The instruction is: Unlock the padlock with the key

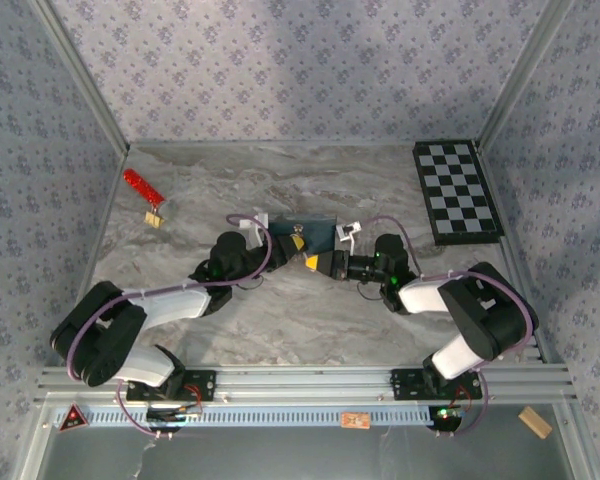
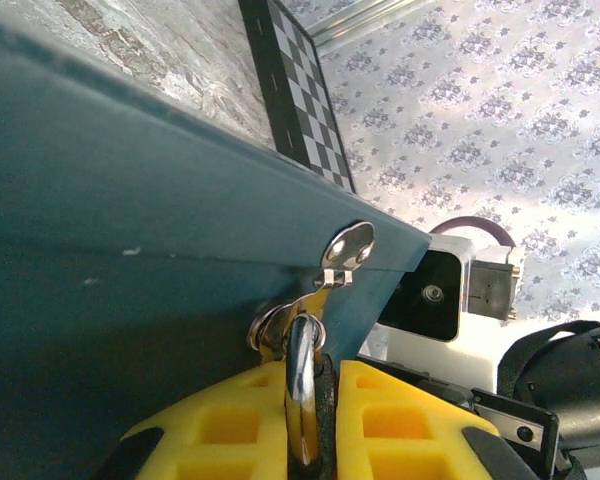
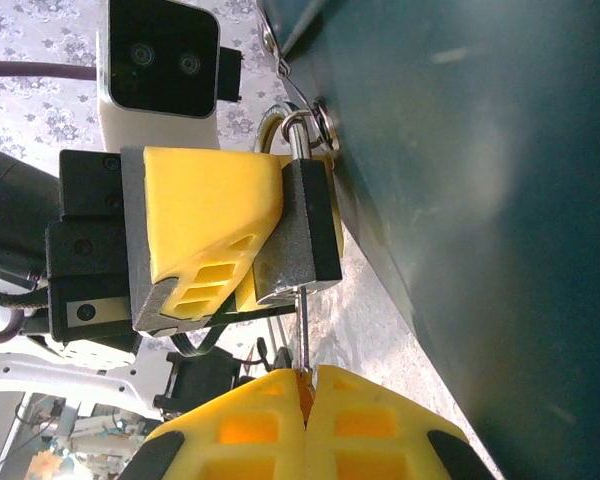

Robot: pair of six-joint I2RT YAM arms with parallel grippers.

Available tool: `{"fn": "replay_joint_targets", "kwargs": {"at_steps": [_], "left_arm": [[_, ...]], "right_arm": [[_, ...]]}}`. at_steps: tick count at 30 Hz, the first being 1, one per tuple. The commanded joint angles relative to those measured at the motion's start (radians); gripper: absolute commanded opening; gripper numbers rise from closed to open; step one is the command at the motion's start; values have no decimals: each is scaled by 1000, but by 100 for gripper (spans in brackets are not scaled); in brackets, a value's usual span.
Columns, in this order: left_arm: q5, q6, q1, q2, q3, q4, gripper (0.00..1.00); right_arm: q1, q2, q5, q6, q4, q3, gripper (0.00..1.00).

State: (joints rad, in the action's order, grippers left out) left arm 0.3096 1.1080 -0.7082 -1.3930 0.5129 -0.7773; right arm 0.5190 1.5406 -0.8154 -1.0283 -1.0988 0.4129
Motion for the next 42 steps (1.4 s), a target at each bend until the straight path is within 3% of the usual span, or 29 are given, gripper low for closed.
{"fn": "replay_joint_targets", "kwargs": {"at_steps": [1,23,29,42], "left_arm": [[221,-22,-57,49,-15,-59,0],[145,-40,-67,74,-39,-36,0],[33,-27,-90,64,-39,-59,0],[-61,35,-95,27,-58,-149,0]], "right_arm": [[-25,9,266,-50,-60,12,0],[45,20,322,-92,-24,55,0],[105,8,415,-163,5,39,0],[229,16,621,-314,-63,-23,0]]}}
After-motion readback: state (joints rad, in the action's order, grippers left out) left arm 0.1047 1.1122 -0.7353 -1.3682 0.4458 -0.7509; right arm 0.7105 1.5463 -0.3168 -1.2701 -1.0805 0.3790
